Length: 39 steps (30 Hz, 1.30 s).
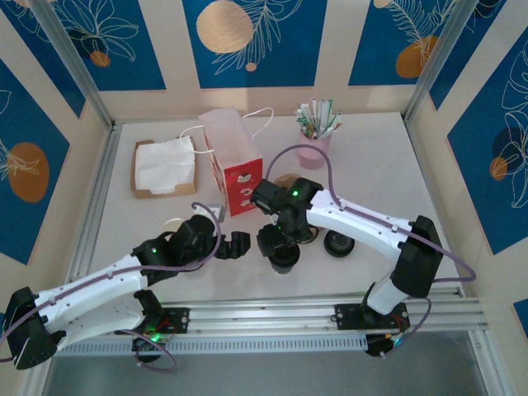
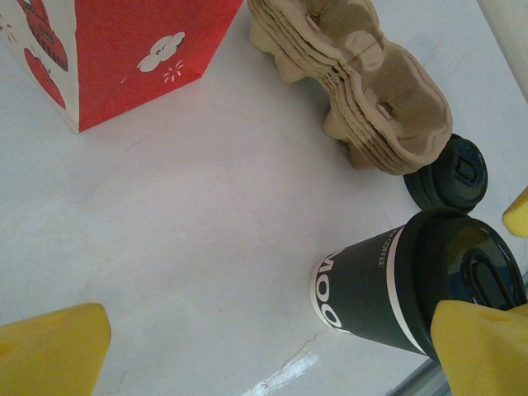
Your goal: Pack the takeout coffee
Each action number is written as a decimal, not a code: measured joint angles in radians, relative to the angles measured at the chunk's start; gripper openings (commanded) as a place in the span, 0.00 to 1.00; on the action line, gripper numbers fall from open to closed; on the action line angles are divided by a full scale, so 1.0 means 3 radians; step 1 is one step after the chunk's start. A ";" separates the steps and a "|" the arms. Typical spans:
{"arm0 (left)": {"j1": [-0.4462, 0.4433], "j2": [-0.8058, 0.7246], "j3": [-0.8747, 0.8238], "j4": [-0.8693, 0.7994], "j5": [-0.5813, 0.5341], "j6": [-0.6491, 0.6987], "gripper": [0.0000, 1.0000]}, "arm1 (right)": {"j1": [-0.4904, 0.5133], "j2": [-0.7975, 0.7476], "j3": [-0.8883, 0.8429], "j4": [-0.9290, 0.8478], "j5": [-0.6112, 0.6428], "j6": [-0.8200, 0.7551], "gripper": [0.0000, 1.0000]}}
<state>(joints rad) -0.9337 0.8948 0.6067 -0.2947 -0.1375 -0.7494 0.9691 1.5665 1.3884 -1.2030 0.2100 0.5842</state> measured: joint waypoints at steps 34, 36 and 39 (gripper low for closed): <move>0.0003 0.1039 0.0306 0.0336 0.0645 -0.0102 0.59 | 0.0154 -0.0215 -0.0378 0.0131 0.0004 0.0078 0.42; 0.0003 0.1043 0.0306 0.0337 0.0647 -0.0102 0.59 | 0.0172 -0.0203 -0.0379 0.0136 0.0037 0.0092 0.42; 0.0003 0.1043 0.0306 0.0342 0.0657 -0.0102 0.59 | 0.0186 -0.0192 -0.0379 0.0140 0.0071 0.0116 0.42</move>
<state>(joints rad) -0.9329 1.2076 0.6987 -0.1921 0.0597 -0.7799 1.0248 1.5089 1.2747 -1.1610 0.2314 0.6189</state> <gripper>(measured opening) 0.590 0.418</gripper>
